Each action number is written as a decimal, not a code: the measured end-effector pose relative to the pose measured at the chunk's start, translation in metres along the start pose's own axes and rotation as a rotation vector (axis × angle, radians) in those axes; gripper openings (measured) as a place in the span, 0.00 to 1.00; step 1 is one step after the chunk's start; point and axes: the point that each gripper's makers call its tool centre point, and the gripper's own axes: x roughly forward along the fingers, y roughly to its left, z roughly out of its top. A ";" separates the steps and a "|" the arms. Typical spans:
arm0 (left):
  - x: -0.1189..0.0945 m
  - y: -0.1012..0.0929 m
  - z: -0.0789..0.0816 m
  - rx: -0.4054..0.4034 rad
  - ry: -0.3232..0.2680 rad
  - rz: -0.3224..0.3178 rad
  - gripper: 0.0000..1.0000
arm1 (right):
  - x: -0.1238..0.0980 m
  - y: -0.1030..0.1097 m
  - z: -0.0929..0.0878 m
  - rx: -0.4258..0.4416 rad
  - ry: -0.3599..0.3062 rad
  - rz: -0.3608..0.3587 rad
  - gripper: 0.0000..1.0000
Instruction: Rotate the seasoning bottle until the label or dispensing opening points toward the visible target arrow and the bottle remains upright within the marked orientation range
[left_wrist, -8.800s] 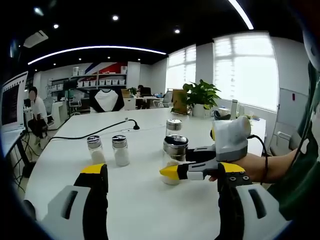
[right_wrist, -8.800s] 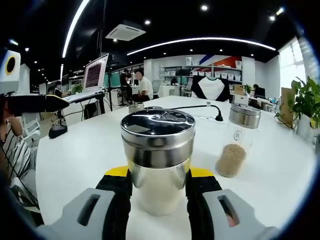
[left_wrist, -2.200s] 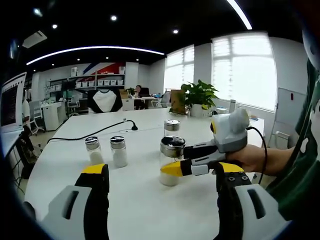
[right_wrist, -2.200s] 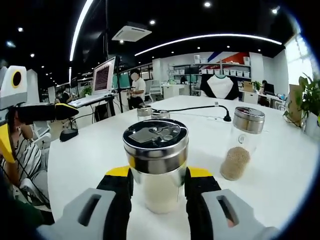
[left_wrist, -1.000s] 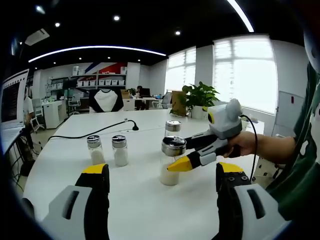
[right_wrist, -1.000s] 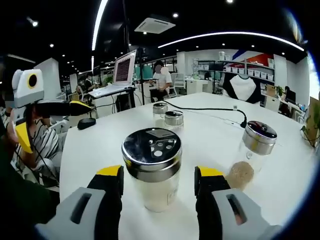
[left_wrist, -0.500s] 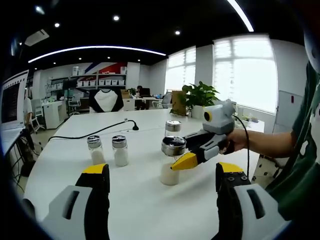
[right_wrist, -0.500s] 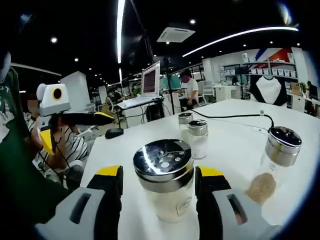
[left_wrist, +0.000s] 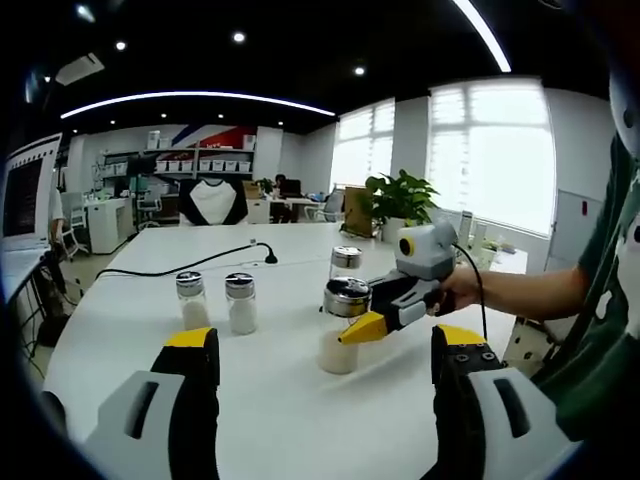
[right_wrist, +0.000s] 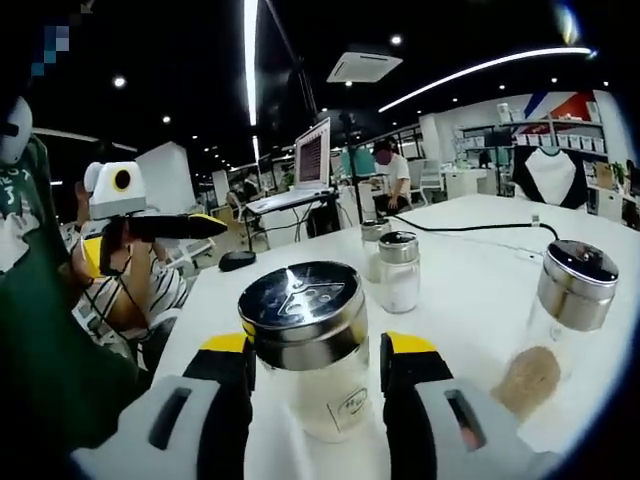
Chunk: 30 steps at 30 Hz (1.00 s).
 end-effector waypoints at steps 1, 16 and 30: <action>0.000 0.000 0.000 0.001 0.001 0.001 0.92 | 0.000 0.001 0.000 0.003 -0.004 0.007 0.47; 0.004 -0.001 0.000 -0.009 -0.002 -0.012 0.92 | 0.002 -0.003 0.003 -0.025 -0.043 -0.018 0.43; 0.006 -0.002 -0.002 -0.009 0.009 -0.015 0.92 | 0.002 -0.005 0.002 0.002 -0.048 -0.048 0.43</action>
